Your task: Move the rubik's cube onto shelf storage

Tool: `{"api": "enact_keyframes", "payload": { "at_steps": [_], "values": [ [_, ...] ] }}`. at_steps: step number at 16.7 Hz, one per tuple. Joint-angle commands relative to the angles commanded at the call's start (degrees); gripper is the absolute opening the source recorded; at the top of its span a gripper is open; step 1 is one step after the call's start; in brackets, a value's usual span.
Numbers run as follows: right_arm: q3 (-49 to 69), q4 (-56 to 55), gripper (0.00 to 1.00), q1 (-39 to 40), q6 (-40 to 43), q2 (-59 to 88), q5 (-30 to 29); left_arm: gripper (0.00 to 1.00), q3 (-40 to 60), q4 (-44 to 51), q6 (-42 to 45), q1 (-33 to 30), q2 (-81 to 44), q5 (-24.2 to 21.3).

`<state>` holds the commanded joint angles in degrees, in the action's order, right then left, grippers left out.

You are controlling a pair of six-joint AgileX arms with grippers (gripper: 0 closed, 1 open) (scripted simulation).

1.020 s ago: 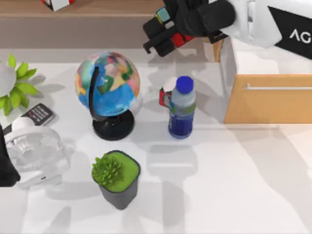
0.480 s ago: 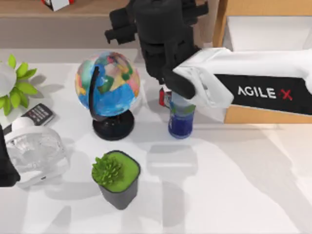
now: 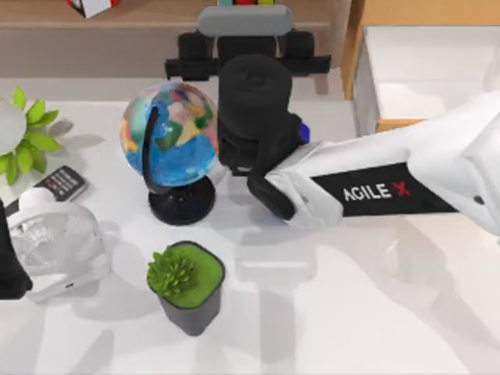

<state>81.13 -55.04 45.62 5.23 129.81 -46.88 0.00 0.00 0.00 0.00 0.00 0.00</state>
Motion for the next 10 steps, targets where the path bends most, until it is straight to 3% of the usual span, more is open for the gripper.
{"api": "enact_keyframes", "payload": {
  "at_steps": [10],
  "values": [
    [0.33, -2.24, 0.0, 0.0, -0.25, 0.66, -0.97, 1.0, 0.0, 0.0, 0.0, 0.0, 0.0, 0.0]
  ]
}}
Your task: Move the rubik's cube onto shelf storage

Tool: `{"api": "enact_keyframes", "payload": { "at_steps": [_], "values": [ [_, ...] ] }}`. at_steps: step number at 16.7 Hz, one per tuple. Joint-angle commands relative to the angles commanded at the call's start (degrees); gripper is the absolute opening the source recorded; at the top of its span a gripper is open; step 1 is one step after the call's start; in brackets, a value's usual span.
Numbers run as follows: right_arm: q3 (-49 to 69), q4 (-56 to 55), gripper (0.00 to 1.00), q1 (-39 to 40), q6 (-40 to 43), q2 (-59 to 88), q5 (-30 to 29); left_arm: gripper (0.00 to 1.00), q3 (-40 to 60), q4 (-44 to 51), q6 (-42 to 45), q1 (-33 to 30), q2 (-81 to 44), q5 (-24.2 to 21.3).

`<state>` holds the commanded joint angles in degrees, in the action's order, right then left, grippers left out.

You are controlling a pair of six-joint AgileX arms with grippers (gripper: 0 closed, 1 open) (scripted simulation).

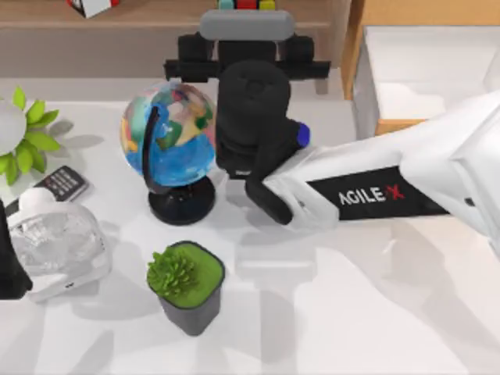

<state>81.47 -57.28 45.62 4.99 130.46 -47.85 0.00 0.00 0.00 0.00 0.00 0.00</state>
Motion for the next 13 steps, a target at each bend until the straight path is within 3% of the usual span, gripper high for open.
{"api": "enact_keyframes", "payload": {
  "at_steps": [6, 13],
  "values": [
    [12.1, 8.11, 0.0, -0.86, -1.15, 1.69, 0.95, 1.0, 0.0, 0.0, 0.0, 0.0, 0.0, 0.0],
    [25.92, 13.82, 0.0, -6.36, -0.98, 12.74, 6.48, 1.0, 0.0, 0.0, 0.0, 0.0, 0.0, 0.0]
  ]
}}
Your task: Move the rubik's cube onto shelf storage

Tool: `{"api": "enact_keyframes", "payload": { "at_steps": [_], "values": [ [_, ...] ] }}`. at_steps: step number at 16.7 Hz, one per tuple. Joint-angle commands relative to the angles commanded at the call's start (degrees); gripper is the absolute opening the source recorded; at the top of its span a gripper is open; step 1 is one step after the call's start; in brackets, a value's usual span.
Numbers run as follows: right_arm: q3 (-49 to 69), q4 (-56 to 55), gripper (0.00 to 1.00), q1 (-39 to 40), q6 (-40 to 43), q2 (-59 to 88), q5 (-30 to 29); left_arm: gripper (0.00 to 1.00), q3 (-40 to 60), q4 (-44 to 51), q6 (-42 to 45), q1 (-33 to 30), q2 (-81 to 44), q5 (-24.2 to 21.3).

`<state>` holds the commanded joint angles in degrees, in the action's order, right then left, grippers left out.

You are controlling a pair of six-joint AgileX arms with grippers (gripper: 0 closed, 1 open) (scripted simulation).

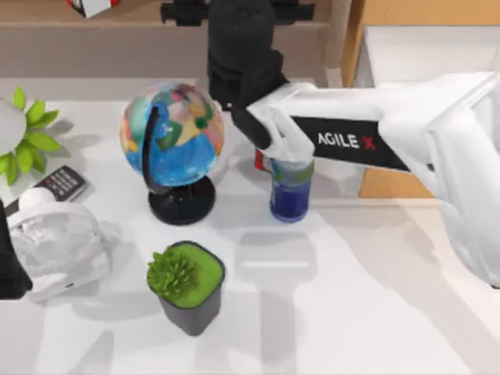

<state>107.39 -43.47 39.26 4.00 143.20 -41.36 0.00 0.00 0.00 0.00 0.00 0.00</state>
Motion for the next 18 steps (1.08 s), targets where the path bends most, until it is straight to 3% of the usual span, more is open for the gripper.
{"api": "enact_keyframes", "payload": {
  "at_steps": [6, 18],
  "values": [
    [1.02, 0.27, 0.0, -1.21, 0.09, 1.33, 1.28, 1.0, 0.0, 0.0, 0.0, 0.0, 0.0, 0.0],
    [1.02, 0.27, 0.9, -1.21, 0.09, 1.33, 1.28, 1.0, 0.0, 0.0, 0.0, 0.0, 0.0, 0.0]
  ]
}}
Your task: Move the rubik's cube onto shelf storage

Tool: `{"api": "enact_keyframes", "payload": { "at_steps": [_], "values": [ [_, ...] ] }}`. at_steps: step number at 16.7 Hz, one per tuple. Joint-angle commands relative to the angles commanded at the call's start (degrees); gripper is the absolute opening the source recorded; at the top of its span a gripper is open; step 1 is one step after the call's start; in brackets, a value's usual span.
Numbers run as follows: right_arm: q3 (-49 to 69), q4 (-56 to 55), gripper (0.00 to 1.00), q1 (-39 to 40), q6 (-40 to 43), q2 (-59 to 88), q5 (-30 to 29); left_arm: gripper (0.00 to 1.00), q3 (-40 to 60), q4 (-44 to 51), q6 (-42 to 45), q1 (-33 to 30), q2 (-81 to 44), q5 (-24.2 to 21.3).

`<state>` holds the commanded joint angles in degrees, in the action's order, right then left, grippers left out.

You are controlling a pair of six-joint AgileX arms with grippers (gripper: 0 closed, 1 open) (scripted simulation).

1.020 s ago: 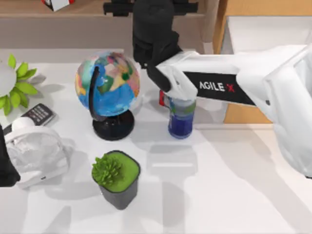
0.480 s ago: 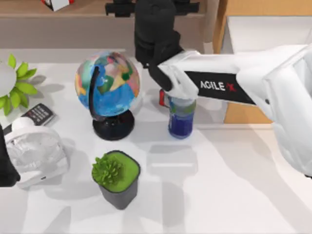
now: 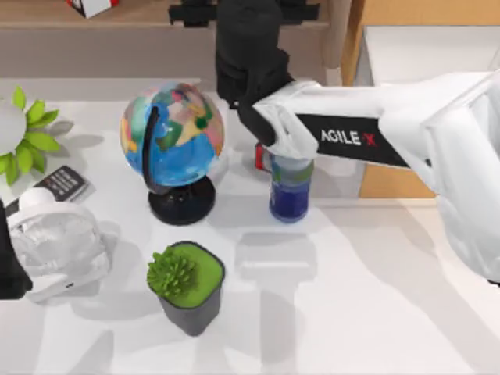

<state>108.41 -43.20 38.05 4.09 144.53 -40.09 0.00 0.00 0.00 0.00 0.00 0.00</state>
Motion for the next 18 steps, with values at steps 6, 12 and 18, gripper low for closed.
{"api": "enact_keyframes", "payload": {
  "at_steps": [6, 12, 18],
  "values": [
    [0.0, 0.0, 1.0, 0.0, 0.0, 0.0, 0.0, 1.0, 0.0, 0.0, 0.0, 0.0, 0.0, 0.0],
    [-0.56, -0.51, 1.0, 0.29, 0.37, -0.4, 0.22, 1.0, 0.0, 0.0, 0.0, 0.0, 0.0, 0.0],
    [-15.36, -12.57, 1.0, 1.89, 10.58, -9.65, 5.38, 1.0, 0.0, 0.0, 0.0, 0.0, 0.0, 0.0]
  ]
}}
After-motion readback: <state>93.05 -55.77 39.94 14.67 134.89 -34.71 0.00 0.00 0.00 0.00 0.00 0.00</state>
